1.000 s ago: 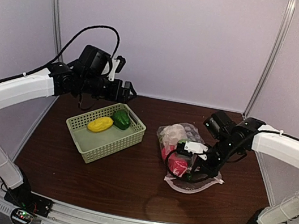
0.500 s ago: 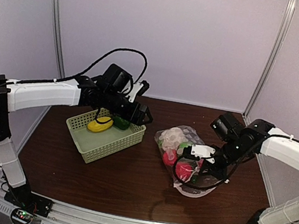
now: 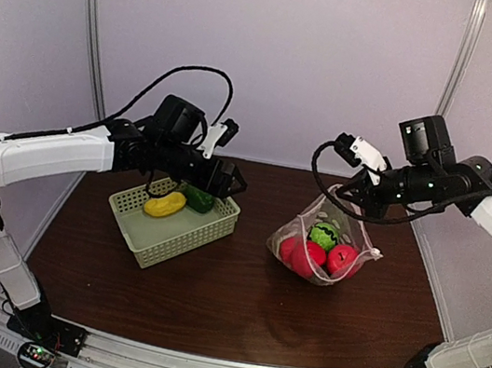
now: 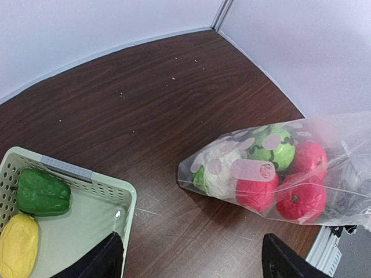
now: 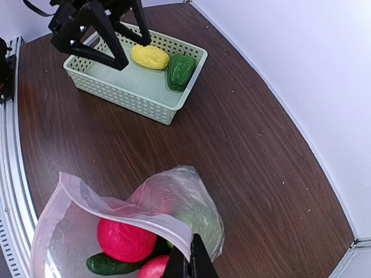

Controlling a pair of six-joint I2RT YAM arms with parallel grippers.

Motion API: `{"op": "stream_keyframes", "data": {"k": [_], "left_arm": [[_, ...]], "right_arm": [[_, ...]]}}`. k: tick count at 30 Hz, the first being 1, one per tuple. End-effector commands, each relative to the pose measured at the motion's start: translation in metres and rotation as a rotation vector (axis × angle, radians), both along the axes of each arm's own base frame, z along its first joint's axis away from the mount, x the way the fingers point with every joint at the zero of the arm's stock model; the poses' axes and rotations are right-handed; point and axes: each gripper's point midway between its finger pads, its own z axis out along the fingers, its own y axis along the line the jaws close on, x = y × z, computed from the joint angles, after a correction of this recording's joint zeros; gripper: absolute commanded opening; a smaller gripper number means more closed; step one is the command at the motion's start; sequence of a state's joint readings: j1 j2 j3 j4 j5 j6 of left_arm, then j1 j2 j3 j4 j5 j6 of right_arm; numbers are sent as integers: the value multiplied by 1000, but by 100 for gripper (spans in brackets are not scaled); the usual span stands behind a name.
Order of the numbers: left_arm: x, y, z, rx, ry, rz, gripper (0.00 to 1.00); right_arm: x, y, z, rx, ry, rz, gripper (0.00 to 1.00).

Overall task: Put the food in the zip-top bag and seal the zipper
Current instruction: Adjust the zipper food storage bag at the center of the board.

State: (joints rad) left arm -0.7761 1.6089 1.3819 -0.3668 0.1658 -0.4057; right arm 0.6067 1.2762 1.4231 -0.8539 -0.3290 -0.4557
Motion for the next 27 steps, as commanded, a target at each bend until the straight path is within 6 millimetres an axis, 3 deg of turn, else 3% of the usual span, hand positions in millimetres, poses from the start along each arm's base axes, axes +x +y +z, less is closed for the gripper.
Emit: {"op": "stream_keyframes", "data": {"k": [1, 4, 6, 10, 16, 21, 27], "left_arm": [[-3, -12, -8, -30, 23, -41, 83], [4, -7, -8, -1, 6, -3, 84], [14, 3, -19, 85, 10, 53, 85], [31, 52, -58, 323, 105, 253, 85], [40, 110, -100, 542, 183, 343, 96], [69, 122, -110, 582, 155, 314, 95], [98, 142, -123, 646, 151, 253, 87]], "right_arm": [[11, 3, 22, 98, 8, -44, 0], [20, -2, 21, 110, 19, -81, 0], [31, -8, 18, 110, 22, -142, 0], [53, -27, 23, 114, -15, -259, 0], [66, -42, 31, 159, -36, -313, 0], [67, -41, 26, 174, -24, -309, 0], [65, -45, 26, 175, -44, -316, 0]]}}
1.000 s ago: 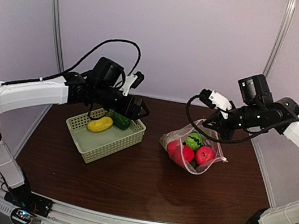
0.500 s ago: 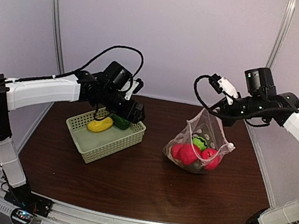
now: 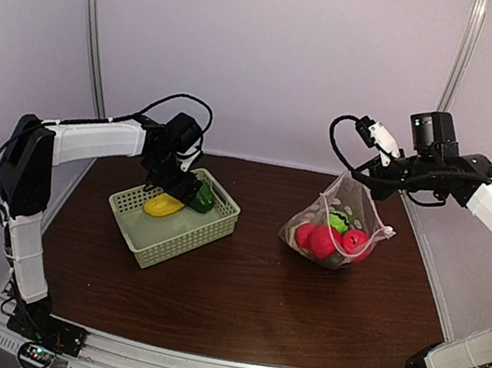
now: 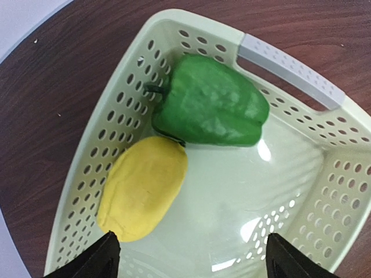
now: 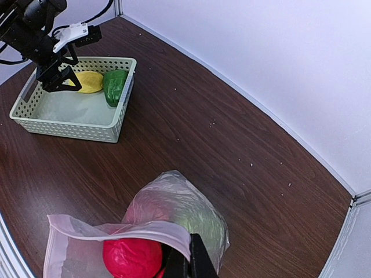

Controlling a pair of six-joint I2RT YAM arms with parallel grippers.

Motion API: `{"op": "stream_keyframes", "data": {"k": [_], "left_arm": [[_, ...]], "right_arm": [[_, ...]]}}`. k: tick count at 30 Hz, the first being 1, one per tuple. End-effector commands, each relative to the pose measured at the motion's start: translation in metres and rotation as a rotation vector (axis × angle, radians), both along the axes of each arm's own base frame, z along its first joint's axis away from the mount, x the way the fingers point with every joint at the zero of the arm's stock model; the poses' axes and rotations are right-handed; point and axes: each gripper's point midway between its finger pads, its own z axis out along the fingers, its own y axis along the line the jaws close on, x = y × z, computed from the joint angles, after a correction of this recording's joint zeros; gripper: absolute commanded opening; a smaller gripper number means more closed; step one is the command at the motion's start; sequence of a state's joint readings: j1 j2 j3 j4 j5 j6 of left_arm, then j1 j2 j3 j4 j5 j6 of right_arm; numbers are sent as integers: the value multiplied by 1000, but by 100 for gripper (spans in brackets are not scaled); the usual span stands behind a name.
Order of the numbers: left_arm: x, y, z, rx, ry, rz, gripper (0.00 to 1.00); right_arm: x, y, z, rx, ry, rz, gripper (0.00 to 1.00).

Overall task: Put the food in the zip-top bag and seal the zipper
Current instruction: Adjust the zipper food storage bag at the center of the board, then pick up the fake fruit from the bin.

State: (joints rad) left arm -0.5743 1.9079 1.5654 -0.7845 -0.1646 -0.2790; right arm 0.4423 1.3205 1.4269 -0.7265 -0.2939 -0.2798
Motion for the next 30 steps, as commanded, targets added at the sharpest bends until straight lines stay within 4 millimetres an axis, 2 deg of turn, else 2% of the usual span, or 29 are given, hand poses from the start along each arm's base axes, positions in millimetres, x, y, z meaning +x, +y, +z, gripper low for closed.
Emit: {"op": "stream_keyframes", "data": {"k": [1, 10, 19, 30], "left_arm": [[22, 10, 3, 56, -22, -105, 86], [38, 22, -16, 220, -23, -188, 82], [35, 31, -51, 274, 46, -191, 81], [30, 33, -81, 299, 105, -204, 75]], "right_arm": [[1, -4, 17, 44, -64, -25, 0], [-2, -4, 9, 47, -48, -14, 0], [-2, -4, 6, 53, -38, -15, 0], [-4, -2, 5, 70, -26, -12, 0]]}}
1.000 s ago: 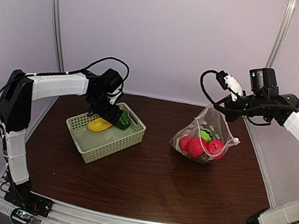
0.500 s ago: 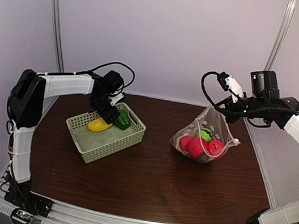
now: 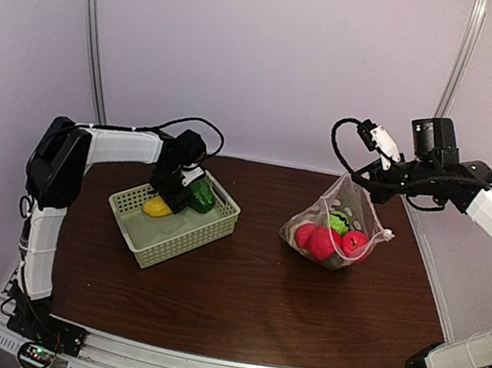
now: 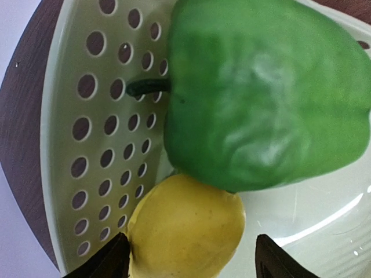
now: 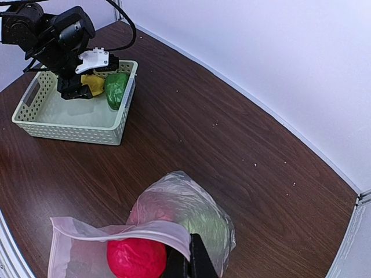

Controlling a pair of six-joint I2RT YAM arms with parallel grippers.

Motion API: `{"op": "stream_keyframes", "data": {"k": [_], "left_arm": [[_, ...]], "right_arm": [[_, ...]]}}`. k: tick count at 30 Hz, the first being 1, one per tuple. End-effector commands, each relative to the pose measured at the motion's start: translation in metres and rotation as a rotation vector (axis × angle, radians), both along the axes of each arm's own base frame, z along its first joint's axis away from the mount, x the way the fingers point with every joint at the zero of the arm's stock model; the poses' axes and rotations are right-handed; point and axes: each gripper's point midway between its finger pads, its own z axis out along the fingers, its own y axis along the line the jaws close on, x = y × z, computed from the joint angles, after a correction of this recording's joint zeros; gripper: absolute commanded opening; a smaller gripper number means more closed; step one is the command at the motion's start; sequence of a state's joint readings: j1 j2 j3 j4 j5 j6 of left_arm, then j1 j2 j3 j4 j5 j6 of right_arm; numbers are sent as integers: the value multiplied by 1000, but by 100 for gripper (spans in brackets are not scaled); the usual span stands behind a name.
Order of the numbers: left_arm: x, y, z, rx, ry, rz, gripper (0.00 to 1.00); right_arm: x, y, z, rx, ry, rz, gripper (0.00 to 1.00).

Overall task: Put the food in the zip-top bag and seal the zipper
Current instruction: Pick up the fake fruit from the bin.

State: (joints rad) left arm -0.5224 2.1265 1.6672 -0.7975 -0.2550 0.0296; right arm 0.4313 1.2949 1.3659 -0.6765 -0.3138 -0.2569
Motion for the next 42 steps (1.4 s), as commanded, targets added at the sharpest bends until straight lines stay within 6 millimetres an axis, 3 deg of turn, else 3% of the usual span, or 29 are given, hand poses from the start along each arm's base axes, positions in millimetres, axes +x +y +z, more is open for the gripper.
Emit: {"op": "stream_keyframes", "data": {"k": [1, 5, 10, 14, 19, 22, 23, 31, 37, 42], "left_arm": [[-4, 7, -20, 36, 45, -5, 75], [-3, 7, -23, 40, 43, 0, 68], [-3, 8, -9, 48, 26, 20, 53], [-9, 0, 33, 36, -44, 27, 49], [-25, -19, 111, -122, -158, 48, 48], [-41, -48, 165, -336, -219, 8, 44], [-48, -64, 193, -457, -254, -32, 44], [-129, -158, 344, -1172, -406, -384, 46], [-190, -221, 389, -1448, -430, -604, 43], [-202, -251, 398, -1639, -444, -607, 40]], "right_arm": [[-3, 0, 12, 40, -27, -4, 0], [-4, 0, 9, 43, -20, 1, 0], [-5, 1, 12, 51, -21, 5, 0], [-5, 2, 15, 56, -20, 6, 0], [-1, 4, 10, 62, 5, -4, 0], [2, 7, 11, 74, 20, -4, 0], [3, 8, 12, 78, 26, -3, 0], [12, 21, 35, 134, 45, 7, 0], [21, 29, 42, 158, 67, 0, 0], [26, 38, 39, 207, 111, 4, 0]]}}
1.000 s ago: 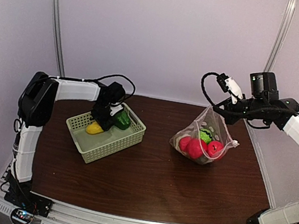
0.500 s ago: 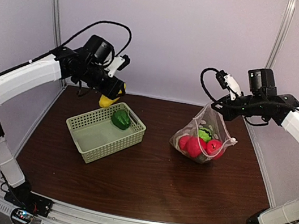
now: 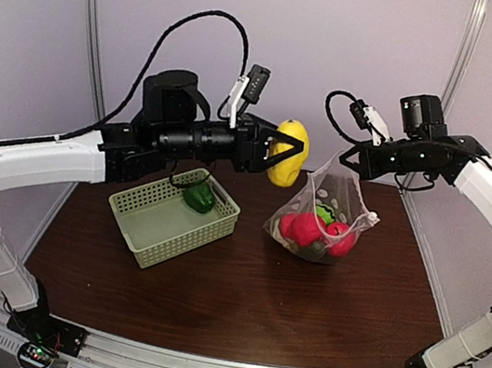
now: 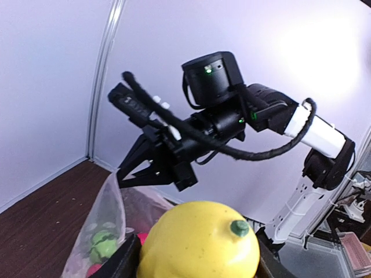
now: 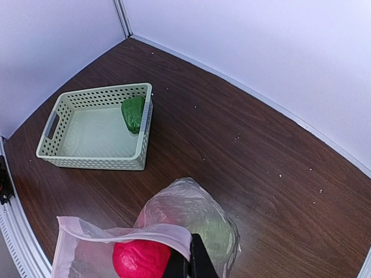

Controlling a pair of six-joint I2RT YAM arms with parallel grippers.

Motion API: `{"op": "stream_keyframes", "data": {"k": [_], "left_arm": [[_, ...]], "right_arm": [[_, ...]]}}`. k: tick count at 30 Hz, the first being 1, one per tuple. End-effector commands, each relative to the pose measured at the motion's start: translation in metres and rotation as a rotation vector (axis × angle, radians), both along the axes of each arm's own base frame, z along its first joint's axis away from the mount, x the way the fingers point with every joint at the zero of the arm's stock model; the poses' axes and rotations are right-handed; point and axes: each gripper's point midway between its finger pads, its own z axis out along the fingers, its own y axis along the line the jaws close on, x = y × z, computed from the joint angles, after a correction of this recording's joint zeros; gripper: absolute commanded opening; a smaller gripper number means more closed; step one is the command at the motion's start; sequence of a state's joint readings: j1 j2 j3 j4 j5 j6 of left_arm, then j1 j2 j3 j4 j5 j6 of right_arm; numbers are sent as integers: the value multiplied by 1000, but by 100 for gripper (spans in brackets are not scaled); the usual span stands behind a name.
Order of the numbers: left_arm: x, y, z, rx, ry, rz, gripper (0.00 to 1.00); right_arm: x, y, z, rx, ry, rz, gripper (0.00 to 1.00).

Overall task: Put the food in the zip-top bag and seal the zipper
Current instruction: Place the fake fruit in the zipper food storage bag.

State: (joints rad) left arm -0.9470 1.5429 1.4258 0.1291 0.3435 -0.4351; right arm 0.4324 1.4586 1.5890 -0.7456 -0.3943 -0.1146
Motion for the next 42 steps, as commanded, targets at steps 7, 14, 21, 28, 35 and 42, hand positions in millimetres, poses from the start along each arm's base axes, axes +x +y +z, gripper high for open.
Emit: {"op": "stream_keyframes", "data": {"k": [7, 14, 21, 28, 35, 42], "left_arm": [[-1, -51, 39, -347, -15, -49, 39], [22, -70, 7, -333, 42, 80, 38], [47, -80, -26, -283, 100, 268, 40], [61, -86, -56, -175, 151, 370, 50], [63, -85, -56, -134, 173, 387, 91], [50, -77, -22, -165, 115, 339, 98]], "right_arm": [[6, 20, 15, 125, 40, 17, 0], [9, 25, 23, 182, 64, 14, 0], [11, 31, 30, 247, 97, 23, 0], [10, 30, 36, 266, 88, 27, 0], [13, 28, 35, 279, 95, 25, 0], [19, 18, 31, 278, 89, -2, 0]]}}
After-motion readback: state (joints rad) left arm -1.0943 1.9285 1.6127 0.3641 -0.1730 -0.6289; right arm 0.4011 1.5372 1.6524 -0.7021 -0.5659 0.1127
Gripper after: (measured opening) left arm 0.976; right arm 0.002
